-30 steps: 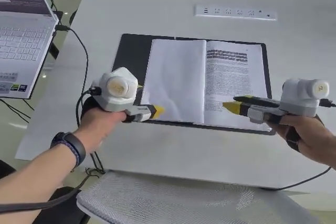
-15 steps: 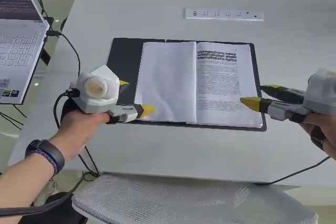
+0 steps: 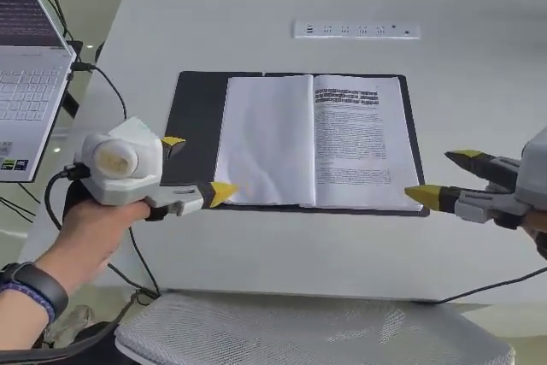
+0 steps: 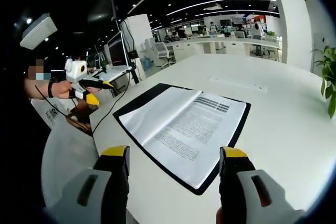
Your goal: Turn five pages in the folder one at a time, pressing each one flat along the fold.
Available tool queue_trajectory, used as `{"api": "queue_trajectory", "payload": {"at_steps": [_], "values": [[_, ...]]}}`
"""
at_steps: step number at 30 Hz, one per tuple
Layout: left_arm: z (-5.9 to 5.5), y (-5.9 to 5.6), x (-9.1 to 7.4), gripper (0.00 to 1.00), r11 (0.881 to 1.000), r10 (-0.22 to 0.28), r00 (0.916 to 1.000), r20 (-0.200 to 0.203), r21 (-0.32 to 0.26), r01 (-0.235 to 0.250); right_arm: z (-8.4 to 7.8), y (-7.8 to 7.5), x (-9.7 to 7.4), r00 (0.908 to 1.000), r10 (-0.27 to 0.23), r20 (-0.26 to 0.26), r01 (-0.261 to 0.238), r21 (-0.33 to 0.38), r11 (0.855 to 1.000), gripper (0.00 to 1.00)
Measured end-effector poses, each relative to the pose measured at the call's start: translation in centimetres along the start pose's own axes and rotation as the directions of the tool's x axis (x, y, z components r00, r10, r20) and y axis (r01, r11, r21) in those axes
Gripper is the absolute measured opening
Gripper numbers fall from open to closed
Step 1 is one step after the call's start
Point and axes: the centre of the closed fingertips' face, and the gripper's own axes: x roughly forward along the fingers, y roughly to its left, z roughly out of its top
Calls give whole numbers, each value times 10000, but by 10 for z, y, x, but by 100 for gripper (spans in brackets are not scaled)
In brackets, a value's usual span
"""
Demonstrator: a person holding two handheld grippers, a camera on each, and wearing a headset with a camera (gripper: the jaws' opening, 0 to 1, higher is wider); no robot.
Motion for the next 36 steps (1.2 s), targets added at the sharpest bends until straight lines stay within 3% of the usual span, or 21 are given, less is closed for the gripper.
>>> {"api": "queue_trajectory", "payload": {"at_steps": [15, 36], "values": [[-1, -10, -18, 79, 9948, 362, 9983, 458, -966, -317, -15, 6, -27, 9973, -728, 19, 727, 369, 9967, 79], [-3, -11, -20, 80, 9893, 572, 9965, 614, -1378, -483, -18, 15, -27, 9980, -617, -120, 622, 449, 9971, 77]]}}
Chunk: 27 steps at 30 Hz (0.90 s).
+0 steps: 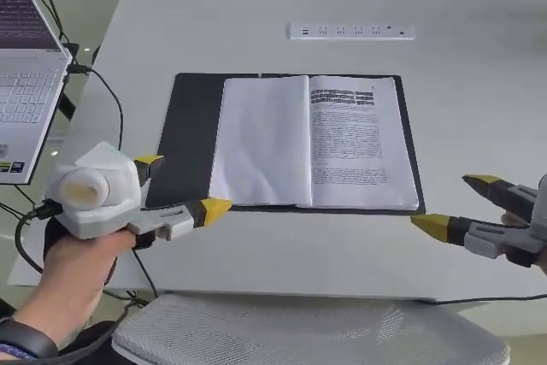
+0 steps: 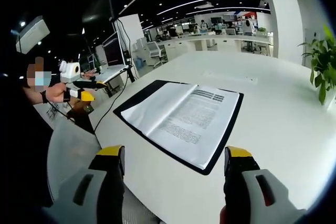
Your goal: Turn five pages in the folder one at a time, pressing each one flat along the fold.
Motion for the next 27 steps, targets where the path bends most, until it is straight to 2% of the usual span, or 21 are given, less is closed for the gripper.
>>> {"api": "queue_trajectory", "payload": {"at_steps": [11, 27], "values": [[1, 2, 1, 81, 9999, 94, 10000, 33, -94, -93, -5, -1, 1, 9998, 20, -200, -19, 55, 10000, 79], [-1, 0, 0, 81, 9999, 65, 10000, 24, -85, -64, -6, 3, 0, 9999, 41, -136, -42, -32, 10000, 80]]}}
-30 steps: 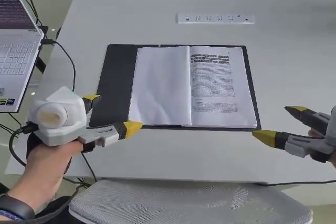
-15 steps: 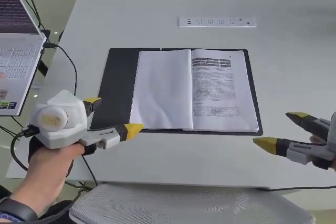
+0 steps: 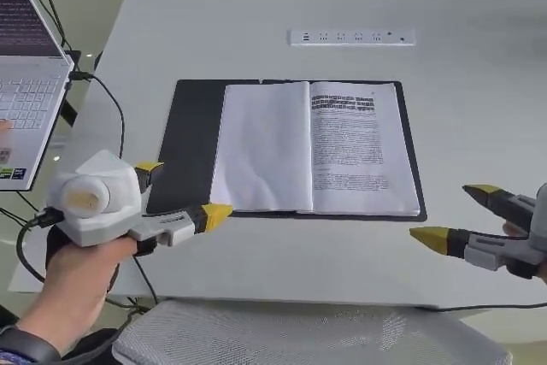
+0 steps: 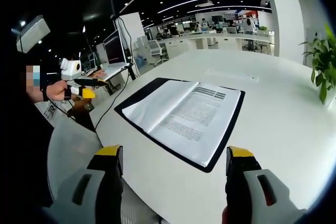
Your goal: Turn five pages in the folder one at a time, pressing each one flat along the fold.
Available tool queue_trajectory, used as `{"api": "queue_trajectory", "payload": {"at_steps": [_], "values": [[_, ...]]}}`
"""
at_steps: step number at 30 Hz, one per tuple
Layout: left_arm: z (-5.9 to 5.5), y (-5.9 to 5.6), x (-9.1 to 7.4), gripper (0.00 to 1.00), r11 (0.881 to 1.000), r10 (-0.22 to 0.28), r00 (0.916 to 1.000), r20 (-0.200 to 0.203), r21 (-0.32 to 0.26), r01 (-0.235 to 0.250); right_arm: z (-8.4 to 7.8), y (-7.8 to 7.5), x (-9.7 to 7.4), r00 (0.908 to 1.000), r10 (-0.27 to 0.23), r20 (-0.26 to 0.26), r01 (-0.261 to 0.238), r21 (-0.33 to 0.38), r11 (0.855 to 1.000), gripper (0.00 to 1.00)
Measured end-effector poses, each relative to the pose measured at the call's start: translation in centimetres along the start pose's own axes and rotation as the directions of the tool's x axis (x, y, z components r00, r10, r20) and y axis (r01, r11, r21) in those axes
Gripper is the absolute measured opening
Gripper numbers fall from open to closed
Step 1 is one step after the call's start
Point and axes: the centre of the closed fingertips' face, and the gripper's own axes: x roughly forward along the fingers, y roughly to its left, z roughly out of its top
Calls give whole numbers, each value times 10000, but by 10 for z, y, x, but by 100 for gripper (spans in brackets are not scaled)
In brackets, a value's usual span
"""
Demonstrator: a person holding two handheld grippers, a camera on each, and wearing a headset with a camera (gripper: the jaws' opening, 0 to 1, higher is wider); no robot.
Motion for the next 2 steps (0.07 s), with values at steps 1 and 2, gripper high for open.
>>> {"api": "queue_trajectory", "payload": {"at_steps": [1, 2], "values": [[0, 0, 0, 81, 10000, 0, 10000, -20, 49, 0, 0, 0, 0, 10000, -16, 13, 16, 17, 10000, 80], [-1, 0, -1, 81, 10000, -2, 10000, -26, 65, 2, 0, 0, 0, 10000, -29, 27, 29, 5, 10000, 80]]}}
